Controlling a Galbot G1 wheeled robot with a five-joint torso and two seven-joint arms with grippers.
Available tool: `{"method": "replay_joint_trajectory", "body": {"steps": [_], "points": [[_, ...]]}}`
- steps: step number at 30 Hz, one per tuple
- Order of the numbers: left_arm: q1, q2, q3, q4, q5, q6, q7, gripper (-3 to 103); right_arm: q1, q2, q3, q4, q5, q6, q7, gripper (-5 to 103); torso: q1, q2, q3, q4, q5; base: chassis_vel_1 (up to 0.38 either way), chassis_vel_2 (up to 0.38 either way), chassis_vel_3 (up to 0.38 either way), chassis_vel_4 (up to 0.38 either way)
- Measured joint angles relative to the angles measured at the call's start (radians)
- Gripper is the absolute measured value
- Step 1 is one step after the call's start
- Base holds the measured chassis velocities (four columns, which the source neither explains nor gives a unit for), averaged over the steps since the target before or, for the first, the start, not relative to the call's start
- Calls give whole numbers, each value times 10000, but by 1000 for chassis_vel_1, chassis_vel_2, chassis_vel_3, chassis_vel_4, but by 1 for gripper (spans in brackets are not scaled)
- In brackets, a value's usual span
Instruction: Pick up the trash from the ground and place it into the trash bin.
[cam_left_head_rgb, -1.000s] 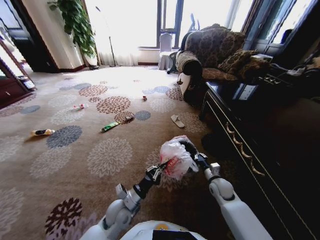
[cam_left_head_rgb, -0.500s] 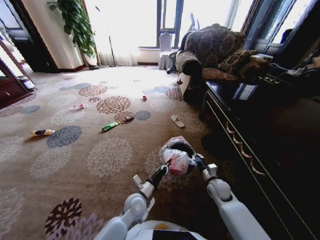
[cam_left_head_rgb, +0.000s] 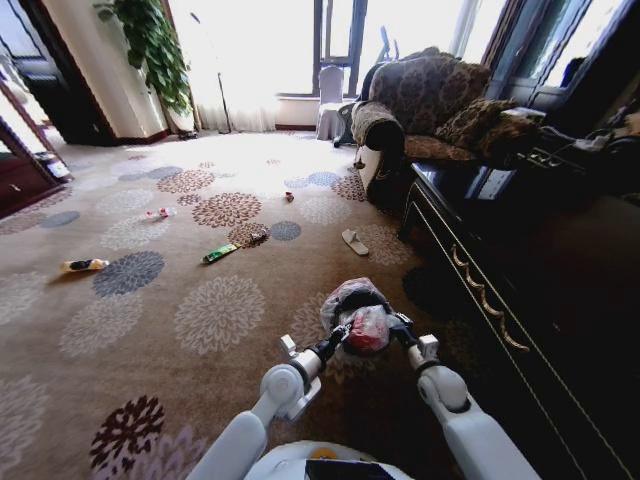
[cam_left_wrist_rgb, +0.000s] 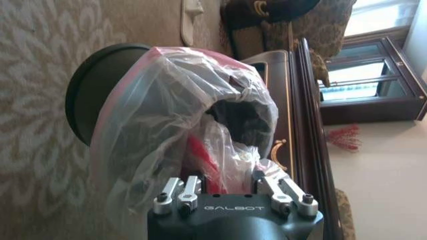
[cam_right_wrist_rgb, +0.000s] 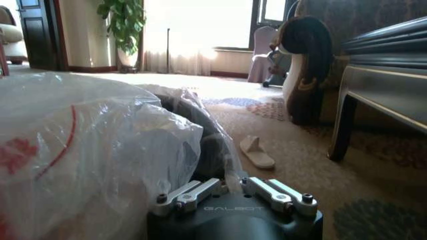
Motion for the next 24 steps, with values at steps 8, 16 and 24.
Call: {"method": "replay_joint_trajectory", "body": {"steps": [8, 16, 24], "points": [[593, -114, -478, -424, -661, -633, 321, 66, -73, -36, 186, 81, 43, -5, 0, 0, 0, 0, 0, 3, 1, 0, 0, 0, 0], [1059, 23, -544, -616, -336, -812, 1138, 97, -375, 6, 403, 188, 94, -5, 2, 0, 0, 0, 0, -1, -1, 0, 0, 0, 0], [1219, 463, 138, -644, 5100, -1811, 4082, 100, -751, 74, 942, 499, -112, 24, -4, 0, 0, 0, 0, 2, -1, 0, 0, 0, 0]]}}
